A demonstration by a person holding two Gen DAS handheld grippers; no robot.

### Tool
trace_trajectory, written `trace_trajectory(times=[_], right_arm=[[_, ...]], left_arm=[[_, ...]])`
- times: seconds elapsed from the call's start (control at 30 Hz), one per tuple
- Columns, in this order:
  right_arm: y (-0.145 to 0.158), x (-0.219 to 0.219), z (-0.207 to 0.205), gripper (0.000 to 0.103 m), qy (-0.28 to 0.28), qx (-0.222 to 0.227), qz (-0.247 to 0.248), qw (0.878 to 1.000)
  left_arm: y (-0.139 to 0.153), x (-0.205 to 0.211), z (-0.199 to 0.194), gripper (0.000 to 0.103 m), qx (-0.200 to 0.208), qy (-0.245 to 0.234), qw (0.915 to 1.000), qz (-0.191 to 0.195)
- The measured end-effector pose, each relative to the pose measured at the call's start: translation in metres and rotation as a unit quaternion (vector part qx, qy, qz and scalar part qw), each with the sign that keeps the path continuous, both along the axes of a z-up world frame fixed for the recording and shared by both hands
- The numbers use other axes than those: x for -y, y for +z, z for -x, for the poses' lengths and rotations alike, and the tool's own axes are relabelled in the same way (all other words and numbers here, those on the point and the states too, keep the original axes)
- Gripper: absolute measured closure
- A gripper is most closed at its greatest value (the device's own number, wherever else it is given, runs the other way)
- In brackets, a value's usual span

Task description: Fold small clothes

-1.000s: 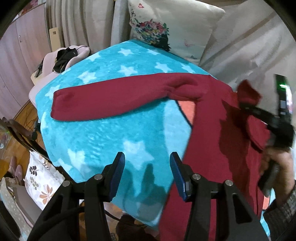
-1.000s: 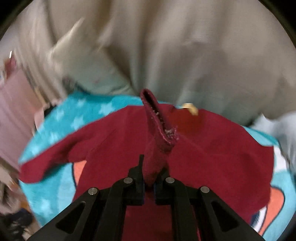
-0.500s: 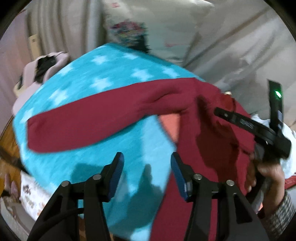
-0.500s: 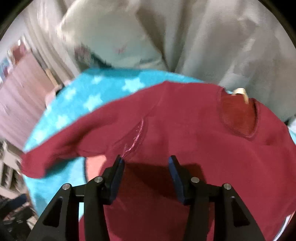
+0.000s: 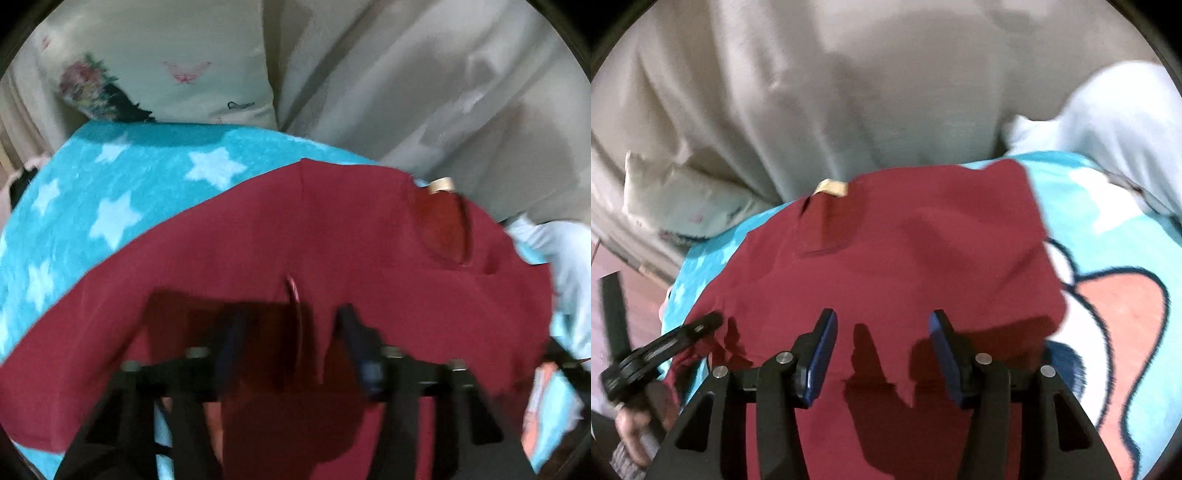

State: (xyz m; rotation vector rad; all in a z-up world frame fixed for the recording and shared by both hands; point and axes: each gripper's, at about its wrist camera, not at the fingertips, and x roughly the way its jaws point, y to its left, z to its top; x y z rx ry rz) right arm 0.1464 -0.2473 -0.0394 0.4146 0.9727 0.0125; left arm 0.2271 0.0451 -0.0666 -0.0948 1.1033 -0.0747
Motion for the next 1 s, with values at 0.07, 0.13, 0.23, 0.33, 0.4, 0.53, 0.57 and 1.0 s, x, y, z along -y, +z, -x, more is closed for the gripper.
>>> trace_trajectory(times=[0.07,0.13,0.23,0.33,0.4,0.53,0.57,1.0], right_arm=[[0.007,0.016,0.004,0.047,-0.024,0.010,-0.002,1.000],[0.009,0.029,0.004,0.047,-0.040,0.020,-0.017,0.999],[-0.002,0.040,-0.010,0.047,-0.040,0.008,-0.039,0.998],[-0.020,0.057,-0.022,0.047,-0.051,-0.019,-0.056,0.997],[-0.035,0.068,-0.028,0.050,-0.070,-0.037,-0.071,0.994],[-0.033,0.076,-0.033,0.052,-0.069,-0.041,-0.058,0.995],[-0.032,0.076,-0.034,0.052,-0.069,-0.044,-0.054,0.995],[0.012,-0.010,-0.002,0.050,0.040,-0.004,-0.014,0.999]], left_arm=[[-0.007,-0.001,-0.008,0.079,-0.006,0.010,0.9999,-0.010],[-0.008,-0.001,-0.009,0.079,0.000,0.018,0.9998,0.004],[-0.009,0.007,-0.007,0.079,0.014,0.016,0.9996,-0.020],[-0.010,0.011,-0.004,0.077,0.030,0.012,0.9989,-0.033],[-0.010,0.009,-0.003,0.075,0.034,0.008,0.9988,-0.035],[-0.011,-0.002,-0.003,0.070,0.033,0.009,0.9994,-0.008],[-0.009,-0.004,-0.003,0.070,0.028,0.009,0.9995,-0.003],[0.041,-0.135,0.127,0.047,0.077,0.138,0.9867,-0.037]])
